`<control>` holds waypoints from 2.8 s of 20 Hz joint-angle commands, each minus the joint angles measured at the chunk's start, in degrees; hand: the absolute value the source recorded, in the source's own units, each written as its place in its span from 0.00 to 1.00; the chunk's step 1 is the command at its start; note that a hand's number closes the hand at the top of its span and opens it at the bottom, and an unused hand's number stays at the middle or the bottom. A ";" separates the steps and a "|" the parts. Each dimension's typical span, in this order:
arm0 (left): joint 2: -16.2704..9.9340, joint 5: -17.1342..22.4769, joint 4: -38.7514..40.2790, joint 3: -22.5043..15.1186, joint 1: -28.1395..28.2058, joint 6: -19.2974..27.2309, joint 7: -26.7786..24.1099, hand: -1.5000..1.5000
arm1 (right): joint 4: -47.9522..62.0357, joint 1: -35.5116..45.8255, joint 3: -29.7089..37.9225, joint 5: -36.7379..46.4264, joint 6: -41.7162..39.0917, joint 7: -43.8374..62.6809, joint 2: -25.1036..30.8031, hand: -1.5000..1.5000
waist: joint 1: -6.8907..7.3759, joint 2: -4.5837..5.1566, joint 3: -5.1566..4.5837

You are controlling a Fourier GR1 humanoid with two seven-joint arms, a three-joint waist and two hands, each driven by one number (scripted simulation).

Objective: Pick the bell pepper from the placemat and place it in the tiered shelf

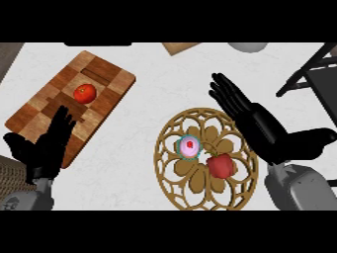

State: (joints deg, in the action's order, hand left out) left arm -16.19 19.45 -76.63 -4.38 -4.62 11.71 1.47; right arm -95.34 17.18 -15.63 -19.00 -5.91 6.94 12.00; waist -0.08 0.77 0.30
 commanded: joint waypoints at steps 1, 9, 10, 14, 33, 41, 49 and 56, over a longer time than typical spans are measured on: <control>-1.35 -2.30 -0.38 0.48 -1.88 1.51 2.91 0.50 | 2.66 -1.59 -2.99 9.64 4.62 -5.50 -3.56 1.00 | 0.18 -0.77 -0.28; -9.09 -3.26 1.01 2.82 3.45 -1.96 0.70 0.50 | 5.15 -3.84 5.05 39.81 35.31 -4.31 3.65 1.00 | -4.63 -2.26 -0.82; -9.75 -3.62 1.20 2.82 3.25 -2.28 0.58 0.50 | 4.73 -4.70 3.57 44.22 38.60 -5.37 3.28 1.00 | -4.45 -2.14 -0.80; -9.96 -4.17 -1.61 1.21 4.49 -3.45 1.24 0.50 | 6.90 -14.40 -10.95 58.68 51.86 -5.58 -10.23 0.00 | -0.56 -1.46 -0.39; -11.15 -3.08 -3.09 2.84 7.35 -5.57 0.09 0.50 | 6.59 -27.87 -15.76 108.94 20.40 40.73 -12.00 0.00 | -0.53 -1.04 -0.91; -10.61 -2.97 -2.90 2.60 4.32 -6.46 2.01 0.50 | -2.20 -14.61 -27.43 107.95 -9.97 64.14 -11.99 0.00 | 0.72 -0.71 -0.40; -8.46 -5.32 -3.84 2.25 4.03 -4.81 3.16 0.50 | 1.22 -8.37 -24.22 101.52 -12.60 65.68 -11.96 0.00 | 0.38 -0.70 -0.30; -7.97 -6.12 -3.93 2.95 5.79 -6.27 1.62 0.50 | 0.58 -11.07 -18.86 103.40 -12.95 60.72 -11.24 0.00 | -0.03 -0.82 -0.30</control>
State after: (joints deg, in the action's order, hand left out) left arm -25.84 14.72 -80.23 -0.76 1.02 4.48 3.15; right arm -94.55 7.18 -36.96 83.49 -15.64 62.75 0.94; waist 0.28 -0.01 -0.02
